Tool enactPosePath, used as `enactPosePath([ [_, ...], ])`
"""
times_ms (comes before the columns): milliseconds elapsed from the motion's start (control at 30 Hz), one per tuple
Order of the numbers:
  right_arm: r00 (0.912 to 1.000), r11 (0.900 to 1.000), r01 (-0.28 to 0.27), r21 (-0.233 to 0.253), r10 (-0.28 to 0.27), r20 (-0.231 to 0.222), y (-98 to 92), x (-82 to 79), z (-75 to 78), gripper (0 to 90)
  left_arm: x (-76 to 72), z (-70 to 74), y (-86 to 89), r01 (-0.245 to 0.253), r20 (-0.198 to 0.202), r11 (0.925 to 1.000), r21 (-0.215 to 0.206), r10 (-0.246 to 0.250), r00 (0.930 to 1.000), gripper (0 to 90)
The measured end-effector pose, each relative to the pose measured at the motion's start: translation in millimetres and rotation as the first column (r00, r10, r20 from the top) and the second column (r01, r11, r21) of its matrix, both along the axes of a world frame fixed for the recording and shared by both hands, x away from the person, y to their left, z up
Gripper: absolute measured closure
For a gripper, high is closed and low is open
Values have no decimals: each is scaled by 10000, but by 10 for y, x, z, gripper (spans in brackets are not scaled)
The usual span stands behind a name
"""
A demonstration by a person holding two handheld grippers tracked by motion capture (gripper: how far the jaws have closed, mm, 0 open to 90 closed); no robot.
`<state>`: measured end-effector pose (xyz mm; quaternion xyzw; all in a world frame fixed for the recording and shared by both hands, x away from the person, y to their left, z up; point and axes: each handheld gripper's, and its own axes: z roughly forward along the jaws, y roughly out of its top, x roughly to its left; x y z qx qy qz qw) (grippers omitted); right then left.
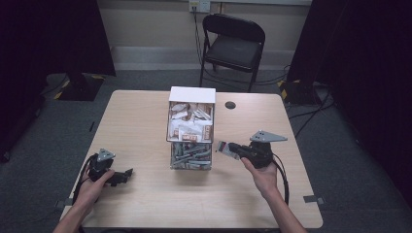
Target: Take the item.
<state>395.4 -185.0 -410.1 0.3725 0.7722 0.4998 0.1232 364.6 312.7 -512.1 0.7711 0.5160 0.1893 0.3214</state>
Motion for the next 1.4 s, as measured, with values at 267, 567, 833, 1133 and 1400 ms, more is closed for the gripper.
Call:
enactPosePath([
  [267,9997,9998,174,-60,-175,-170,9,99,-87,899,0,0,0,2,-2,10000,0,-2,10000,0],
  [567,9982,9991,166,-393,-188,-570,68,178,-285,899,0,0,0,0,-1,10000,1,0,10000,0],
  [833,9969,9978,267,-612,-311,-722,98,259,-386,899,0,0,0,1,-1,10000,1,-1,10000,0],
  [1133,9927,9954,379,-882,-476,-1107,115,332,-526,898,0,0,0,1,-1,10000,2,-1,10000,0],
  [1400,9900,9957,505,-776,-602,-1279,120,411,-582,894,0,0,0,-1,-1,10000,0,1,10000,0],
])
